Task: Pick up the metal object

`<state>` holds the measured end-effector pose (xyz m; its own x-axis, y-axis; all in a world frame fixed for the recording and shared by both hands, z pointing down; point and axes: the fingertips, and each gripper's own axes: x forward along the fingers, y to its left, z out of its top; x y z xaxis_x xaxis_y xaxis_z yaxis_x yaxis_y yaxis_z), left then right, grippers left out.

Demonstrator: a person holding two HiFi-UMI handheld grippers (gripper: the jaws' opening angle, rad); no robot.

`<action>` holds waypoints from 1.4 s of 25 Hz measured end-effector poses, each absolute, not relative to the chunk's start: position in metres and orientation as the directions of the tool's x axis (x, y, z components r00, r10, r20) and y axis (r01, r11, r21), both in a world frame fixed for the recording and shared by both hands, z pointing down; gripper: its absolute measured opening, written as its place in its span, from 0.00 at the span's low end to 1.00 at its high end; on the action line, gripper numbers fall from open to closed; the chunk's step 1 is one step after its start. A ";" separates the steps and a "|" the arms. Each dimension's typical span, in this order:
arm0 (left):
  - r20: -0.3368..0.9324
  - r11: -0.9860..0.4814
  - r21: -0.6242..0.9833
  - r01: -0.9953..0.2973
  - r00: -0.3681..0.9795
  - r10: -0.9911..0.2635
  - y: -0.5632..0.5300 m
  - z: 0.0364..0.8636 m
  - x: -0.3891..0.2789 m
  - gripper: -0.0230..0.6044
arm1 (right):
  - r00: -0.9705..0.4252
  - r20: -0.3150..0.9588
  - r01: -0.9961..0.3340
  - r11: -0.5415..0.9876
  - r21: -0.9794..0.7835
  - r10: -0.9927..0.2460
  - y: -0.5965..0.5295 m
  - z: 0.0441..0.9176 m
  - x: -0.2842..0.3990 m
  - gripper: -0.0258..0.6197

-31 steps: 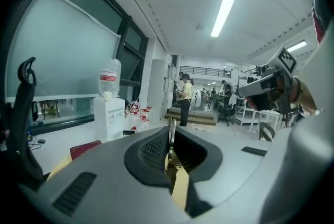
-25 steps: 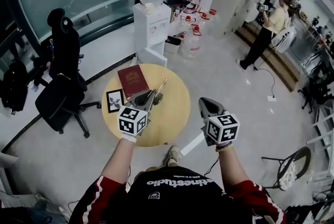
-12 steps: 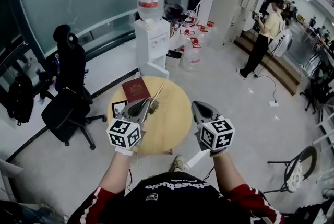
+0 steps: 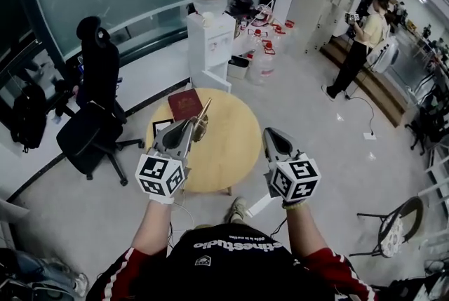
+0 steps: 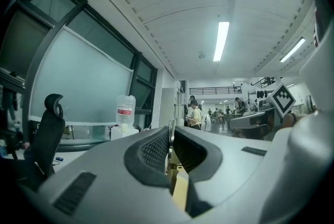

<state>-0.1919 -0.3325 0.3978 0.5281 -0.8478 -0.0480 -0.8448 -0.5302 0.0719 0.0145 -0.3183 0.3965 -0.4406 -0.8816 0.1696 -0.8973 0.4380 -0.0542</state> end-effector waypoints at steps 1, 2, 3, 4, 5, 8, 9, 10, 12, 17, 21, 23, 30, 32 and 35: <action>-0.049 -0.524 0.071 -0.849 0.522 -0.852 -0.330 0.399 -0.193 0.09 | -0.434 0.163 -0.901 0.431 -0.053 -0.886 -0.316 0.397 0.016 0.08; -0.050 -0.518 0.070 -0.852 0.516 -0.855 -0.328 0.400 -0.193 0.09 | -0.429 0.157 -0.903 0.426 -0.053 -0.890 -0.314 0.397 0.016 0.08; -0.054 -0.513 0.069 -0.855 0.511 -0.858 -0.326 0.401 -0.194 0.09 | -0.426 0.152 -0.905 0.423 -0.053 -0.892 -0.313 0.398 0.016 0.08; -0.059 -0.510 0.070 -0.857 0.507 -0.860 -0.325 0.402 -0.194 0.09 | -0.424 0.149 -0.905 0.421 -0.052 -0.893 -0.311 0.399 0.015 0.08; -0.065 -0.508 0.073 -0.859 0.504 -0.861 -0.323 0.402 -0.194 0.09 | -0.424 0.147 -0.906 0.421 -0.050 -0.894 -0.310 0.399 0.014 0.09; -0.077 -0.504 0.082 -0.860 0.499 -0.863 -0.320 0.400 -0.194 0.09 | -0.422 0.145 -0.906 0.420 -0.044 -0.895 -0.308 0.399 0.012 0.08; -0.078 -0.504 0.081 -0.860 0.498 -0.863 -0.319 0.399 -0.193 0.09 | -0.422 0.145 -0.906 0.420 -0.045 -0.895 -0.308 0.399 0.012 0.08; -0.079 -0.503 0.081 -0.860 0.498 -0.864 -0.319 0.399 -0.193 0.09 | -0.422 0.144 -0.907 0.419 -0.046 -0.895 -0.307 0.399 0.012 0.08; -0.082 -0.504 0.081 -0.860 0.498 -0.863 -0.318 0.399 -0.191 0.09 | -0.418 0.143 -0.908 0.416 -0.044 -0.897 -0.307 0.398 0.014 0.08; -0.089 -0.509 0.077 -0.857 0.503 -0.860 -0.316 0.398 -0.194 0.09 | -0.414 0.142 -0.910 0.413 -0.039 -0.899 -0.307 0.399 0.011 0.08; -0.092 -0.509 0.077 -0.857 0.503 -0.860 -0.314 0.393 -0.193 0.09 | -0.420 0.143 -0.907 0.419 -0.038 -0.896 -0.307 0.395 0.010 0.08; -0.092 -0.513 0.077 -0.855 0.507 -0.857 -0.314 0.393 -0.192 0.09 | -0.423 0.139 -0.906 0.422 -0.038 -0.895 -0.307 0.393 0.009 0.08; -0.097 -0.525 0.057 -0.849 0.518 -0.850 -0.314 0.389 -0.191 0.09 | -0.429 0.138 -0.903 0.427 -0.043 -0.893 -0.307 0.390 0.005 0.08; -0.099 -0.527 0.056 -0.848 0.521 -0.848 -0.313 0.387 -0.190 0.09 | -0.432 0.140 -0.902 0.431 -0.041 -0.891 -0.306 0.390 0.004 0.08; -0.099 -0.528 0.059 -0.847 0.522 -0.848 -0.312 0.387 -0.190 0.09 | -0.435 0.145 -0.900 0.434 -0.040 -0.889 -0.305 0.391 0.003 0.08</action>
